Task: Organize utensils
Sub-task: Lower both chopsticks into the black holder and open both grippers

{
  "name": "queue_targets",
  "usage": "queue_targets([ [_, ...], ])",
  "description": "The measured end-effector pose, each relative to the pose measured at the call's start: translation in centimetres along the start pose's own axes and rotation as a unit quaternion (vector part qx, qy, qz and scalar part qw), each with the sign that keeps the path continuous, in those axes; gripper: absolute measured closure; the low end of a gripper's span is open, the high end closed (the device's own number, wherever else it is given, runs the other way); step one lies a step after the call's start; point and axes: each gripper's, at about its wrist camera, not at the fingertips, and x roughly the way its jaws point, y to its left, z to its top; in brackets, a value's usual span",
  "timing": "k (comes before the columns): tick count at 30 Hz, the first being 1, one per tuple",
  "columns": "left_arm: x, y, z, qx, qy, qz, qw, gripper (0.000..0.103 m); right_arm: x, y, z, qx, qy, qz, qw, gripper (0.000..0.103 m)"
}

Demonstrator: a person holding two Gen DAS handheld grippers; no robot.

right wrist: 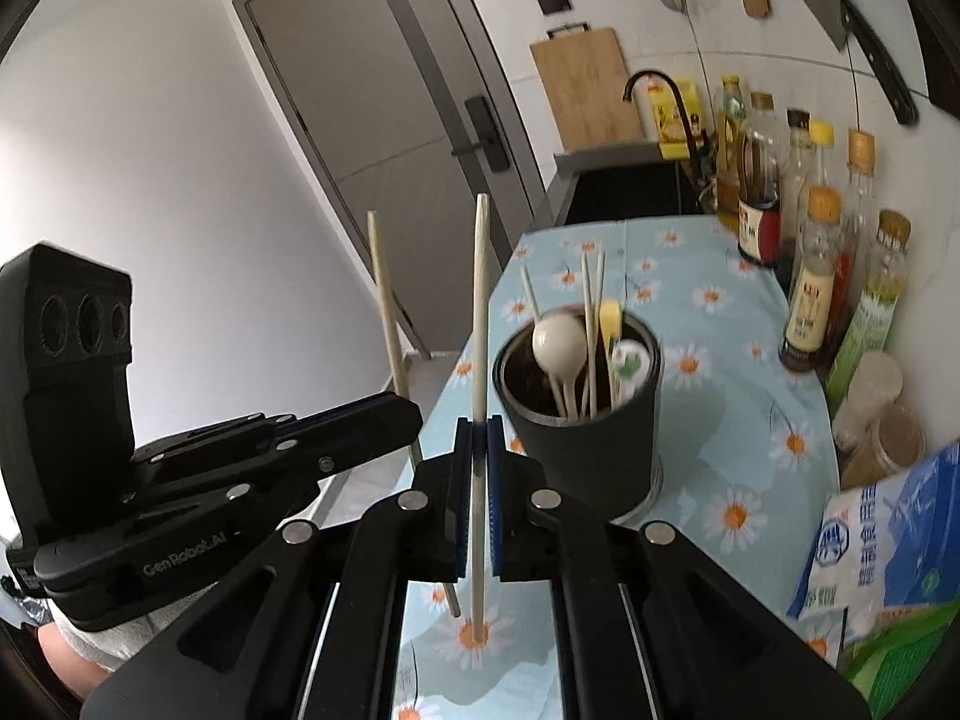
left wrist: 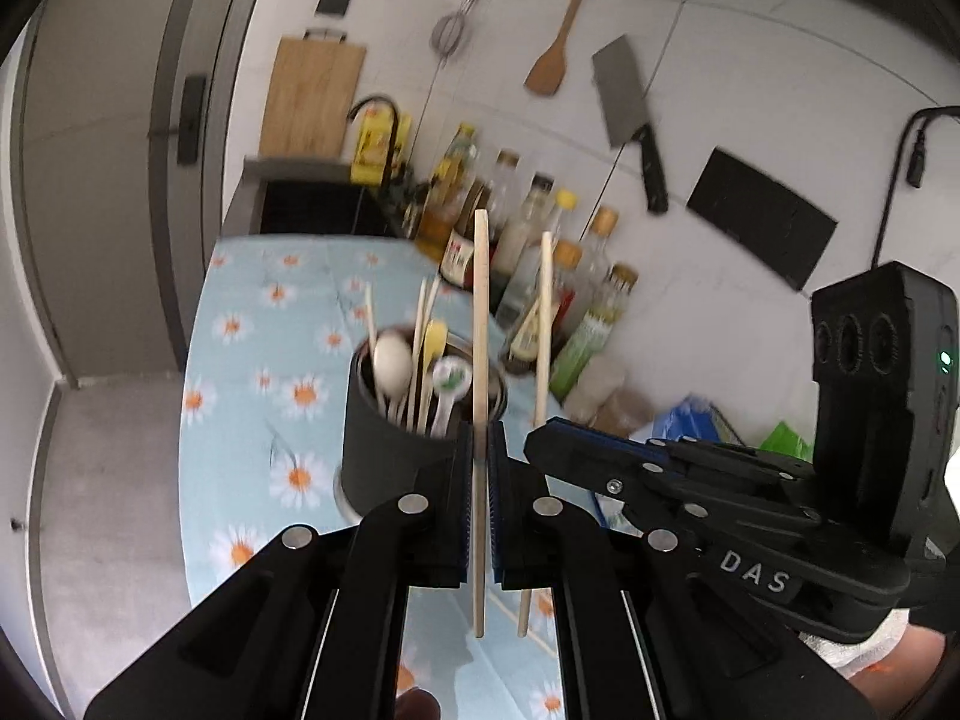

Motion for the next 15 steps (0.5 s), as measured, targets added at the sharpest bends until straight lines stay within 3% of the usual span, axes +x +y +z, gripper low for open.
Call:
queue_targets([
  [7, 0.3, 0.4, 2.1, 0.008, -0.040, -0.004, 0.9992, 0.099, -1.3, -0.9, 2.3, -0.005, -0.084, -0.002, 0.996, 0.097],
  [15, 0.1, 0.4, 4.7, 0.025, -0.078, -0.001, 0.9966, 0.099, -1.4, -1.0, 4.5, -0.037, -0.138, -0.010, 0.990, 0.097],
])
